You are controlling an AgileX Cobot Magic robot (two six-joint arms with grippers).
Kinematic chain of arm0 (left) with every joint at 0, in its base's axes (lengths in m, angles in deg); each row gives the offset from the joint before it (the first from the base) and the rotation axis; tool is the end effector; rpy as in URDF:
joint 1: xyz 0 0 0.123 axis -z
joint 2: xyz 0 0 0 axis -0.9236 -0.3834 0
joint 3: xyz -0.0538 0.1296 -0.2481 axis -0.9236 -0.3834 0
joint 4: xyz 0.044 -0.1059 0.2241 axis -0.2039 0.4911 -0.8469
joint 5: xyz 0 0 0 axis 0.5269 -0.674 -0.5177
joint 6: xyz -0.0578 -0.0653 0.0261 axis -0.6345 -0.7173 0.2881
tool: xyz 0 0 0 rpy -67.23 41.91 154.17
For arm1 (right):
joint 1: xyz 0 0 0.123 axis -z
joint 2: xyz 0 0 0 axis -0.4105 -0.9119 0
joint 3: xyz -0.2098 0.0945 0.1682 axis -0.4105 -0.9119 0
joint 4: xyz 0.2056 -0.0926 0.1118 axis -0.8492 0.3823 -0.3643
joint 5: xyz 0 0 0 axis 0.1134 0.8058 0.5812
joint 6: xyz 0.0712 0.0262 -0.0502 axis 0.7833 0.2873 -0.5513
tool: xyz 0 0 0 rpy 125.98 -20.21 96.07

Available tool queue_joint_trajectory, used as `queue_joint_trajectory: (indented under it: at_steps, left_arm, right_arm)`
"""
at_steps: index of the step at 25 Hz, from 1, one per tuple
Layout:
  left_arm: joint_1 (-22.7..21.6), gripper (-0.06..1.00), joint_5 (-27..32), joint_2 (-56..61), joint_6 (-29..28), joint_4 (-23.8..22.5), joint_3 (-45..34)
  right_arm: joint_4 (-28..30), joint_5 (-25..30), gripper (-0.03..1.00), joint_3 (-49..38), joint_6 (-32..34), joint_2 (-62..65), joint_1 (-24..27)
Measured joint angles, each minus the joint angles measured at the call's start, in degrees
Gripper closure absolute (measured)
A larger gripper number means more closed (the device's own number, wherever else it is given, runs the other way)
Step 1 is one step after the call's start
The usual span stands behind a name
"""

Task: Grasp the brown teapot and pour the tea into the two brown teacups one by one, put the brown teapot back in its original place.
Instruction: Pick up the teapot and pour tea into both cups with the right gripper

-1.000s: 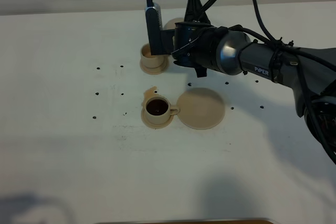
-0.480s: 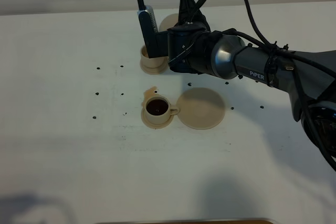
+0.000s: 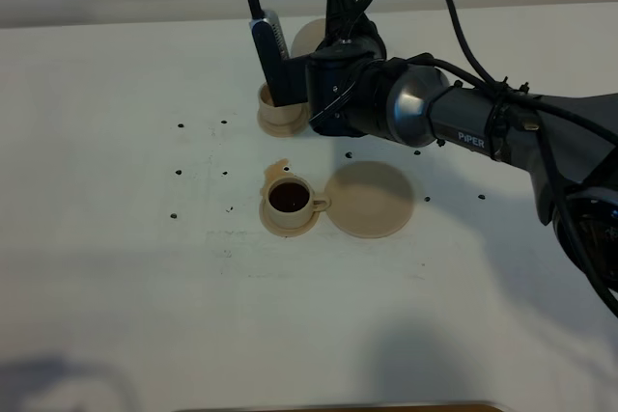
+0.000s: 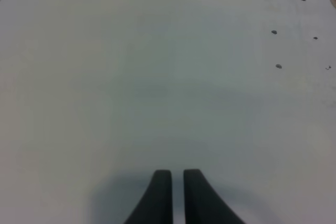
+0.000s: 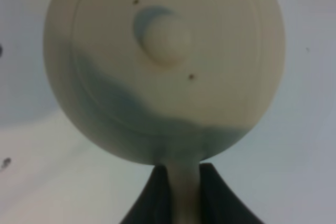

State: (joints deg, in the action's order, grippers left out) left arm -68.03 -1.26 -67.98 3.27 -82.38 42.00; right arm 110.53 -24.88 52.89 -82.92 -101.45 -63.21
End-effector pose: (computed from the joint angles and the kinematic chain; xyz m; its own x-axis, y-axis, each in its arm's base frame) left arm -0.0021 0.0078 0.2674 -0.4692 -0.1272 -0.8739 -0.1431 0.9874 -0.0668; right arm 0.4208 0.2626 0.1728 -0.0152 -0.9526 0.3039 -0.5495 -0.2460 -0.7985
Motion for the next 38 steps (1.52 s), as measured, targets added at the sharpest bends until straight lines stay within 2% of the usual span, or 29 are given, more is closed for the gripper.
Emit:
queue_joint_trajectory:
  at_steps: [21, 38]
  left_arm:
    - [0.00, 0.83, 0.00, 0.00, -0.05, 0.00, 0.00]
    - [0.00, 0.83, 0.00, 0.00, -0.05, 0.00, 0.00]
  right_arm:
    - [3.60, 0.28, 0.89, 0.00, -0.23, -0.26, -0.73]
    - [3.03, 1.22, 0.89, 0.00, -4.93, -1.06, -1.30]
